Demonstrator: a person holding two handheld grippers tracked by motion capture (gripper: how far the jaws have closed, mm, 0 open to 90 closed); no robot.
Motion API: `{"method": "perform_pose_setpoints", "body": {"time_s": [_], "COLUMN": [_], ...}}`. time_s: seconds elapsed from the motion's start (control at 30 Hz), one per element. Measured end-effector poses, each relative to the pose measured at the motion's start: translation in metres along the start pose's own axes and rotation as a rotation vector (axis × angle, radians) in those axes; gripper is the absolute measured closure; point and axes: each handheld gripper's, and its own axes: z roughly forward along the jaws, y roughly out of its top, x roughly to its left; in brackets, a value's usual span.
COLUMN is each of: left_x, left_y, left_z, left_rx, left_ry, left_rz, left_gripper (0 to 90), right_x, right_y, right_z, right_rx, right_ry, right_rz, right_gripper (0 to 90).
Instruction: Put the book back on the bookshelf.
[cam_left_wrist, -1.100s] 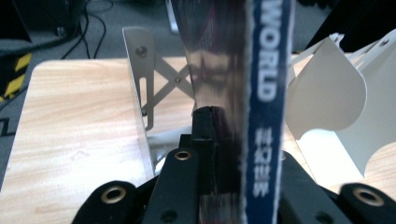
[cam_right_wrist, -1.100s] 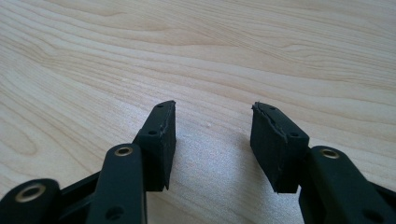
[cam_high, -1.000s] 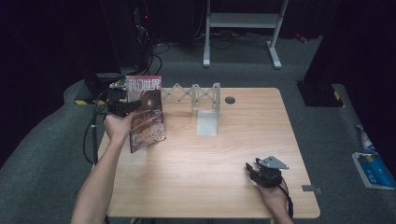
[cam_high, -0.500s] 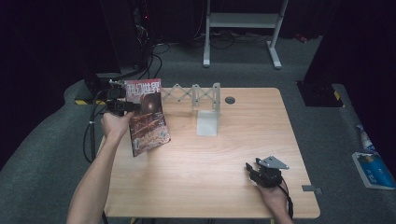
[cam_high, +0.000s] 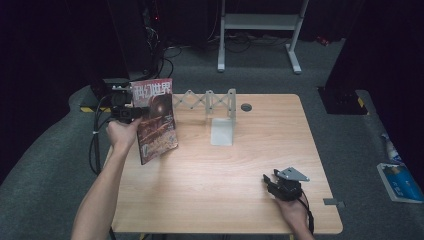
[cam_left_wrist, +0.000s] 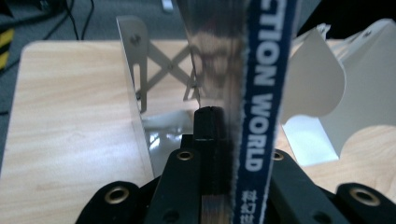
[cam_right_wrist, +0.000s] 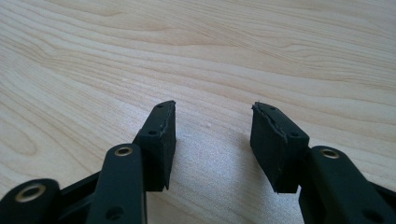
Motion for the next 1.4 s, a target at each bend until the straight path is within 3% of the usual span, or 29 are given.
{"method": "perform_pose_setpoints", "body": {"time_s": [0.33,0.6,0.73,1.2,1.4], "left_x": [-0.004,-0.011,-0.014,-0.014,-0.017], "left_y": [-0.006,-0.009,-0.011,-0.027,-0.03], "left_z": [0.003,0.007,0.011,0.019,0.024], "left_rx": [-0.129,-0.199,-0.235,-0.308,-0.29], "left_ry": [0.027,0.056,0.055,0.066,0.069], "left_rz": [0.0,0.032,0.024,-0.002,0.024], "left_gripper": [83.7,83.8,83.7,83.7,83.2], "right_x": [0.0,0.0,0.0,0.0,0.0], "right_y": [0.0,0.0,0.0,0.0,0.0], "right_z": [0.0,0.0,0.0,0.0,0.0], "right_rx": [-0.001,-0.001,-0.001,0.001,0.001], "right_ry": [0.0,0.0,-0.001,-0.001,-0.001], "right_rz": [0.001,0.003,0.003,0.004,0.004], "right_gripper": [50.6,50.6,50.5,50.4,50.4]}}
